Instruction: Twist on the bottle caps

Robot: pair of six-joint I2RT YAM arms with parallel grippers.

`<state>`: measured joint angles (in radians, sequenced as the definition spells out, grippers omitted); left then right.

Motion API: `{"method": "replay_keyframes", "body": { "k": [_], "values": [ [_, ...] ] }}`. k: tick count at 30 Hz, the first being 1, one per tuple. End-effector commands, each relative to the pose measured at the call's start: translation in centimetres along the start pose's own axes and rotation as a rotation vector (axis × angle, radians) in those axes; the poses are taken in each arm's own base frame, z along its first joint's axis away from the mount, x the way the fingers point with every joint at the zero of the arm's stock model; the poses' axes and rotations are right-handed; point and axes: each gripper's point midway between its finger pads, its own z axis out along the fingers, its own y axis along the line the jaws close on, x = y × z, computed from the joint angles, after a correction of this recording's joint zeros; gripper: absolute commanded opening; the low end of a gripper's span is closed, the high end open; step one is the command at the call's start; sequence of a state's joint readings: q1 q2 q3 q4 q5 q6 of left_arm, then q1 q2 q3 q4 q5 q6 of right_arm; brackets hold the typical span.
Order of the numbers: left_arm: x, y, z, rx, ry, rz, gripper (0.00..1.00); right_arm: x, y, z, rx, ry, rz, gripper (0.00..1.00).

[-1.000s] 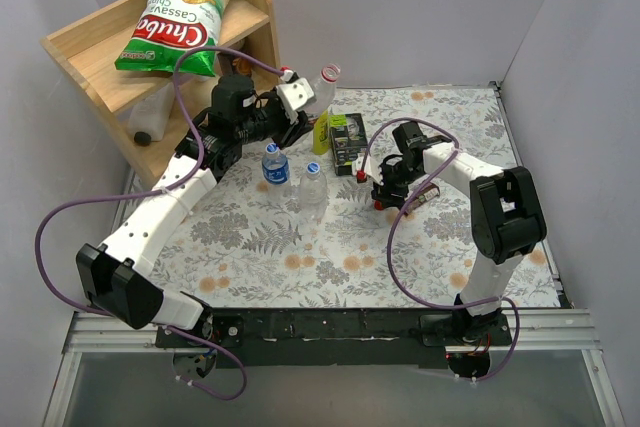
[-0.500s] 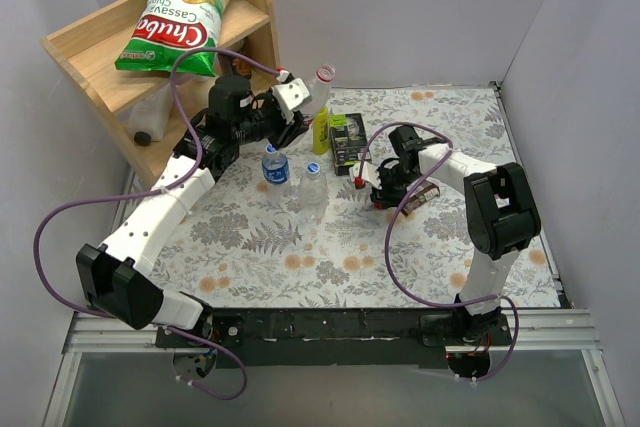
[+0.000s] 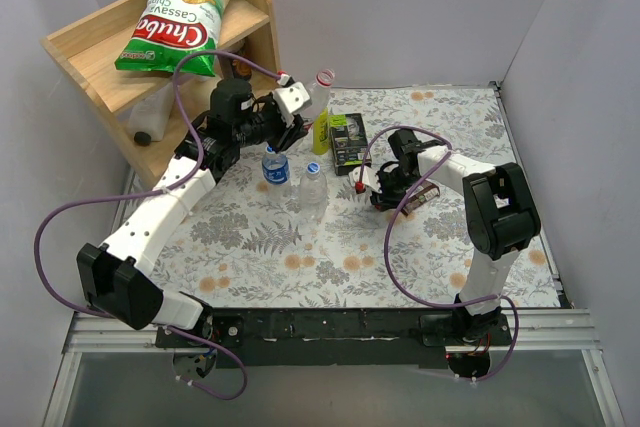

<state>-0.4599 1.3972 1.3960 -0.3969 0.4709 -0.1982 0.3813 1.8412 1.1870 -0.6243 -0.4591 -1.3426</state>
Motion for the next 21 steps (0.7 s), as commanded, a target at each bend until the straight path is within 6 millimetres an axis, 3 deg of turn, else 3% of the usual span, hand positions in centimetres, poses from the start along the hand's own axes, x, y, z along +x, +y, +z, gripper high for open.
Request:
{"method": "replay_keyframes", "body": {
  "k": [1,5,8,14,17,18,19,20,21],
  "values": [
    [-1.0,-0.2,-1.6,-0.01,-0.026,0.021,0.0,-0.2,0.4,0.8,-0.024,-0.022,-0.022,0.46],
    [-0.3,-0.4,-1.6,-0.007,-0.012,0.029,0.0,-0.2,1.0,0.9,-0.045,-0.026,-0.027,0.37],
    [-0.9,-0.1,-2.1,-0.022,-0.022,0.06,0.0,-0.6,1.3,0.3,-0.054,-0.033,-0.021,0.29],
    [-3.0,-0.3,-4.2,-0.043,-0.063,0.104,0.0,-3.2,0.8,-4.3,-0.02,-0.059,0.079,0.19],
    [-3.1,-2.7,-6.4,0.007,-0.093,0.09,0.0,-5.9,0.5,-7.9,0.033,-0.101,0.1,0.18],
    [-1.5,-4.1,-6.4,0.05,-0.083,0.069,0.0,-7.2,0.2,-9.5,0.066,-0.123,0.097,0.17],
    [-1.9,-5.3,-8.0,0.052,-0.122,0.067,0.0,-8.0,0.9,-10.4,0.055,-0.141,0.142,0.17],
    [-1.3,-6.2,-8.5,0.066,-0.13,0.059,0.0,-9.6,-0.1,-12.4,0.099,-0.168,0.135,0.17],
    [1.2,-8.1,-8.3,0.123,-0.106,0.032,0.0,-10.7,-0.1,-13.8,0.12,-0.188,0.14,0.16]
  ]
}}
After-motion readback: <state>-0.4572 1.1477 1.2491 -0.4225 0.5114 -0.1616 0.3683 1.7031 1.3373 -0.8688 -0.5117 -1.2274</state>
